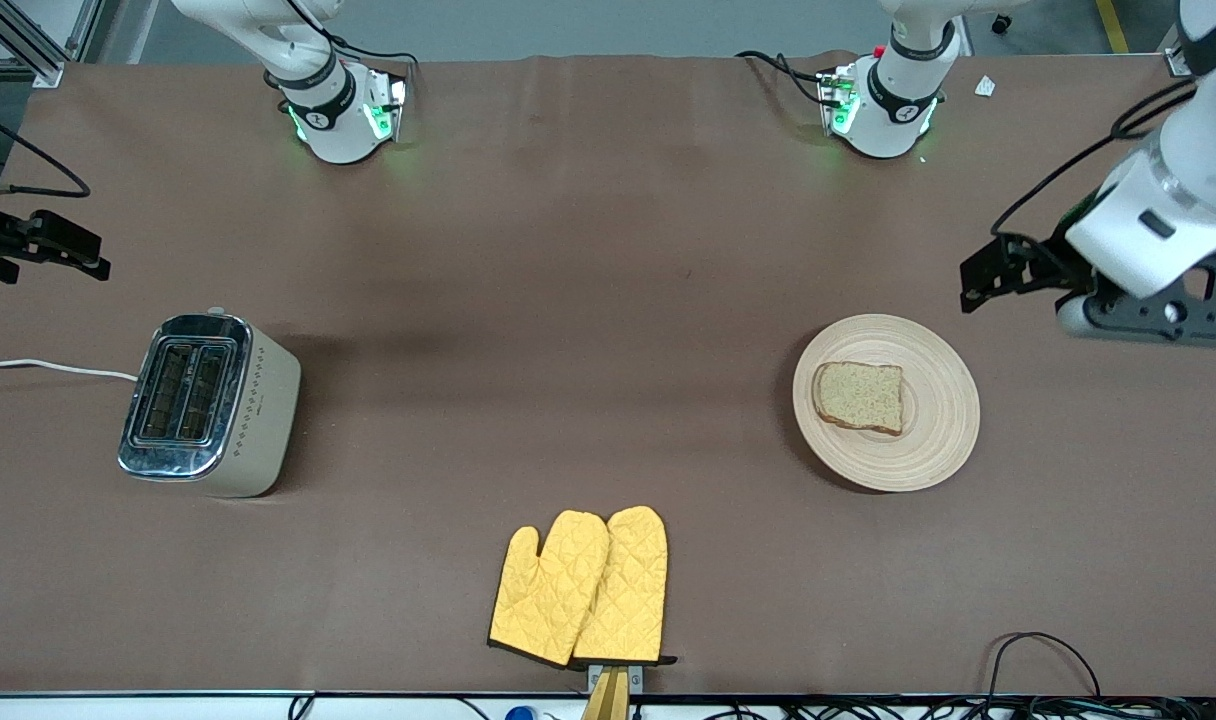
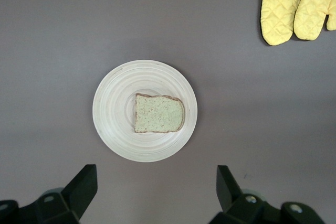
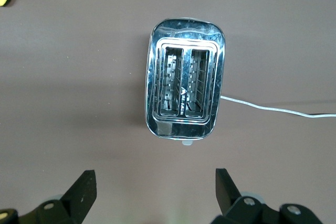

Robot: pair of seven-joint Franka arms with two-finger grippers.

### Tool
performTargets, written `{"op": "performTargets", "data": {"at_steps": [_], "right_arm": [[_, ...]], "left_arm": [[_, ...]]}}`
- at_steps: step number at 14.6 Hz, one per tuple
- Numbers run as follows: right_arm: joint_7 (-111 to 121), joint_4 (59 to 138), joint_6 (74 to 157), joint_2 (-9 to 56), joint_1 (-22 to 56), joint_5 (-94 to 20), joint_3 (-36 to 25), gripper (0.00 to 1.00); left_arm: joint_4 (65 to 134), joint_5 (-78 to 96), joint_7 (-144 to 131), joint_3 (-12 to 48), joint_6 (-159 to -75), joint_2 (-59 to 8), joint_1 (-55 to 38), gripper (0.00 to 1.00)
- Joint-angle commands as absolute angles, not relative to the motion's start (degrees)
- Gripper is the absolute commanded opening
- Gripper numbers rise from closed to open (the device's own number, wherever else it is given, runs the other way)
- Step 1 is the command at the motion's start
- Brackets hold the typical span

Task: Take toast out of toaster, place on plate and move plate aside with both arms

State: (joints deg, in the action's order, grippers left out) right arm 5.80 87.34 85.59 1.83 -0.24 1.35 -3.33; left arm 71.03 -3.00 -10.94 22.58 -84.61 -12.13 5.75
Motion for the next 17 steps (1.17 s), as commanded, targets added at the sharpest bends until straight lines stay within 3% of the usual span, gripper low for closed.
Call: {"op": "performTargets", "data": {"at_steps": [1,5,8,12,17], "right_arm": [[5.2,87.5,84.3,0.9,-0.4,0.7,-3.1,1.0],[5.4,87.6,83.7,1.0,0.2,0.7,-3.0,1.0],[4.7,87.5,82.4,0.9,1.2,0.3,-2.9,1.0],[3.0,87.5,82.2,0.8,2.2,0.2,-2.9,1.0],[3.1,87.5,81.1,0.8,2.7,0.3,-2.8,1.0]], "left_arm": [[74.9,-4.1,-10.6,22.8,-85.4,-9.8,7.9,1.0],[77.6,-4.6,-9.8,22.2,-87.9,-8.5,7.6,1.0],[81.5,-3.6,-9.7,12.5,-88.3,-4.8,-0.1,1.0],[89.1,-2.6,-9.7,7.2,-91.8,0.8,-3.5,1.0],[96.6,-1.6,-9.7,5.9,-96.9,5.4,-4.1,1.0]]}}
